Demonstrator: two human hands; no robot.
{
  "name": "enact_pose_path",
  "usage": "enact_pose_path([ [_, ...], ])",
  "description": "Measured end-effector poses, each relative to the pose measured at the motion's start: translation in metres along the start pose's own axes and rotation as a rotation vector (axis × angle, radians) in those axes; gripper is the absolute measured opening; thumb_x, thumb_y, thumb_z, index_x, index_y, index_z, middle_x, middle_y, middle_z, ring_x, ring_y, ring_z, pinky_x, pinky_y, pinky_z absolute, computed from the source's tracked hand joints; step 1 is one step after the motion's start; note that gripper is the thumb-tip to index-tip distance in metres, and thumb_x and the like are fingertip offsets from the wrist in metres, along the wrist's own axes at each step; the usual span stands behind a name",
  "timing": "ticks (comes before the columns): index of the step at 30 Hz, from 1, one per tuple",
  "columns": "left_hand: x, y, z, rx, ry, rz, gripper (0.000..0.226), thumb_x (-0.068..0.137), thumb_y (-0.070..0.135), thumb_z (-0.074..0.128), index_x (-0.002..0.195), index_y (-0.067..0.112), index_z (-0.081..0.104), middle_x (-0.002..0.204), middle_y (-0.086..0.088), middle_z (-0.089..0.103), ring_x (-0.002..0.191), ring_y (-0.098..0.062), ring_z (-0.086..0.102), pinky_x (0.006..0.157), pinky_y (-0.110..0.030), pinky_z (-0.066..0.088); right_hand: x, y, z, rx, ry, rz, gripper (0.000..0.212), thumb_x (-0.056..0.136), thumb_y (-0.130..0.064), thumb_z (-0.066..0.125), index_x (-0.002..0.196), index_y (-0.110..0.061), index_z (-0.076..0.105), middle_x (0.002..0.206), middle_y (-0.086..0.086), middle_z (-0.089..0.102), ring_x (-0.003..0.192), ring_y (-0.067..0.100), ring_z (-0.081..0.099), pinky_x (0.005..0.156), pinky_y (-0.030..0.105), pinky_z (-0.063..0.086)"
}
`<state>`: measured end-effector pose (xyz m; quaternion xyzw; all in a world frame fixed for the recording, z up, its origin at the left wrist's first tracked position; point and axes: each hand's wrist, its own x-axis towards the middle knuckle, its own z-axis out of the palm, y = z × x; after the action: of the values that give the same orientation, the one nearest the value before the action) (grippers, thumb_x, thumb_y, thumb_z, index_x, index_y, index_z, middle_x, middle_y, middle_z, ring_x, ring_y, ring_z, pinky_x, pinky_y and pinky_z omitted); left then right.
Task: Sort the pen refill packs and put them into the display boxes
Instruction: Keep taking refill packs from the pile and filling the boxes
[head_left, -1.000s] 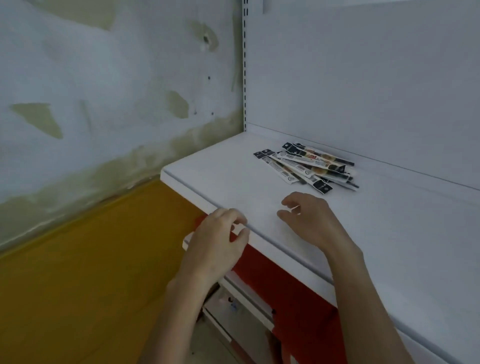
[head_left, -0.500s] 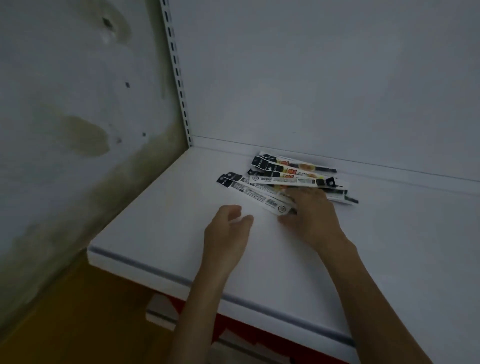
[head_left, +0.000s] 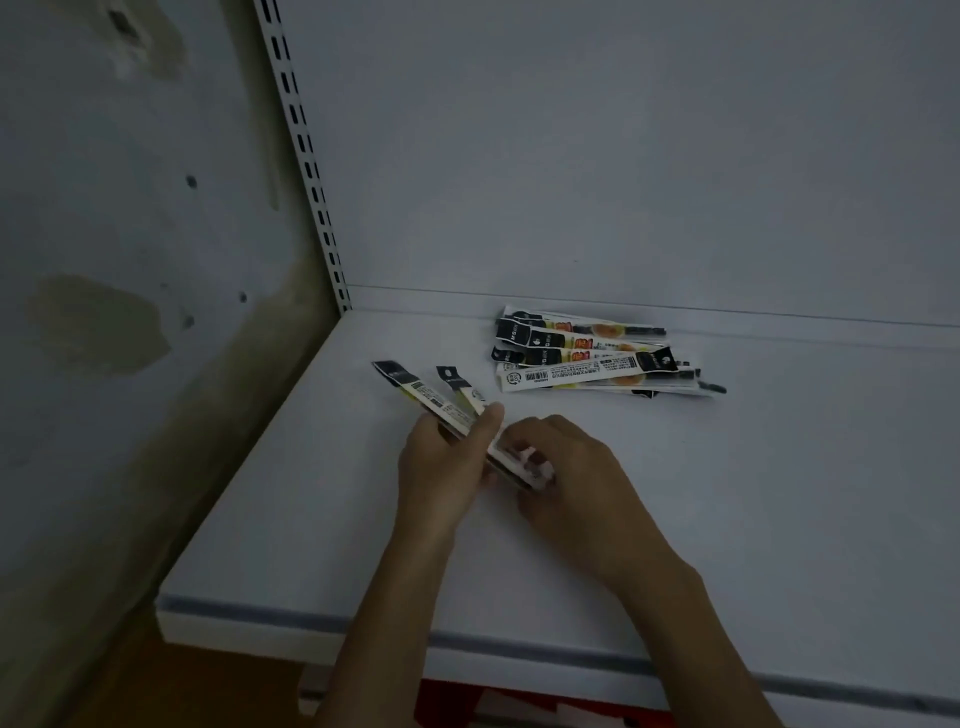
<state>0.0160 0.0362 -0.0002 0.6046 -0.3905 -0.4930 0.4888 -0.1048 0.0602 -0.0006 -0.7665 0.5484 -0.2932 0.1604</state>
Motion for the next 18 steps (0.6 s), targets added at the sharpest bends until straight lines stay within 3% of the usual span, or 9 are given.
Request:
enact_pose_path([
  [2, 0.003, -0.001, -0.004, 0.05, 0.033, 0.051, 0.02, 0.077, 0.03, 0.071, 0.091, 0.017, 0.065, 0.09, -0.006, 0.071, 0.082, -0.022, 0.068, 0.079, -0.042, 0.056, -0.001, -0.002, 0.005, 0.036, -0.008, -0.08, 0.043, 0.07, -0.009, 0.065, 0.11, -0.022, 0.059, 0.099, 0.001, 0.056, 0.087, 0.012, 0.05, 0.069, 0.013, 0.039],
  [4, 0.006, 0.001, -0.006, 0.041, 0.046, 0.081, 0.005, 0.083, 0.016, 0.065, 0.083, 0.022, 0.063, 0.086, -0.004, 0.07, 0.079, -0.019, 0.067, 0.076, -0.037, 0.055, -0.003, -0.002, 0.005, 0.066, -0.032, -0.077, 0.052, 0.072, -0.01, 0.066, 0.12, -0.027, 0.053, 0.105, -0.005, 0.05, 0.093, 0.008, 0.046, 0.075, 0.005, 0.034],
  [7, 0.013, 0.004, -0.012, 0.002, 0.065, 0.111, 0.019, 0.088, 0.012, 0.057, 0.074, 0.026, 0.059, 0.08, -0.001, 0.068, 0.075, -0.015, 0.064, 0.07, -0.029, 0.05, -0.007, -0.002, -0.007, 0.099, -0.069, 0.051, 0.065, 0.078, -0.005, 0.063, 0.131, -0.035, 0.04, 0.105, -0.013, 0.043, 0.09, 0.001, 0.044, 0.071, -0.002, 0.033],
  [10, 0.018, 0.008, -0.015, -0.024, 0.073, 0.175, 0.009, 0.093, 0.018, 0.051, 0.088, 0.02, 0.059, 0.073, 0.006, 0.065, 0.07, -0.01, 0.06, 0.069, -0.027, 0.048, -0.005, 0.002, -0.02, 0.092, -0.064, 0.181, 0.053, 0.087, -0.011, 0.057, 0.13, -0.038, 0.042, 0.097, -0.012, 0.048, 0.078, 0.0, 0.049, 0.062, -0.001, 0.038],
  [13, 0.018, 0.009, -0.019, -0.031, 0.038, 0.188, 0.012, 0.095, 0.021, 0.048, 0.105, 0.016, 0.054, 0.07, 0.001, 0.059, 0.066, -0.011, 0.057, 0.069, -0.031, 0.051, 0.002, 0.004, -0.024, 0.11, -0.048, 0.29, 0.035, 0.088, -0.021, 0.06, 0.116, -0.039, 0.05, 0.082, -0.013, 0.054, 0.067, -0.003, 0.052, 0.055, -0.001, 0.039],
  [15, 0.017, 0.01, -0.024, -0.06, -0.004, 0.166, 0.012, 0.096, 0.018, 0.046, 0.107, 0.017, 0.052, 0.071, -0.002, 0.054, 0.061, -0.013, 0.057, 0.06, -0.029, 0.054, 0.006, 0.002, -0.024, 0.177, -0.002, 0.326, 0.031, 0.087, -0.026, 0.061, 0.114, -0.04, 0.05, 0.081, -0.011, 0.056, 0.068, -0.001, 0.054, 0.052, 0.001, 0.041],
  [18, 0.014, 0.011, -0.031, 0.011, -0.041, 0.202, 0.013, 0.095, 0.015, 0.046, 0.102, 0.023, 0.053, 0.072, 0.0, 0.053, 0.052, -0.009, 0.051, 0.047, -0.019, 0.047, 0.009, 0.003, -0.02, 0.259, 0.09, 0.328, 0.025, 0.09, -0.029, 0.057, 0.11, -0.042, 0.052, 0.089, -0.008, 0.06, 0.073, 0.004, 0.059, 0.05, 0.007, 0.045],
])
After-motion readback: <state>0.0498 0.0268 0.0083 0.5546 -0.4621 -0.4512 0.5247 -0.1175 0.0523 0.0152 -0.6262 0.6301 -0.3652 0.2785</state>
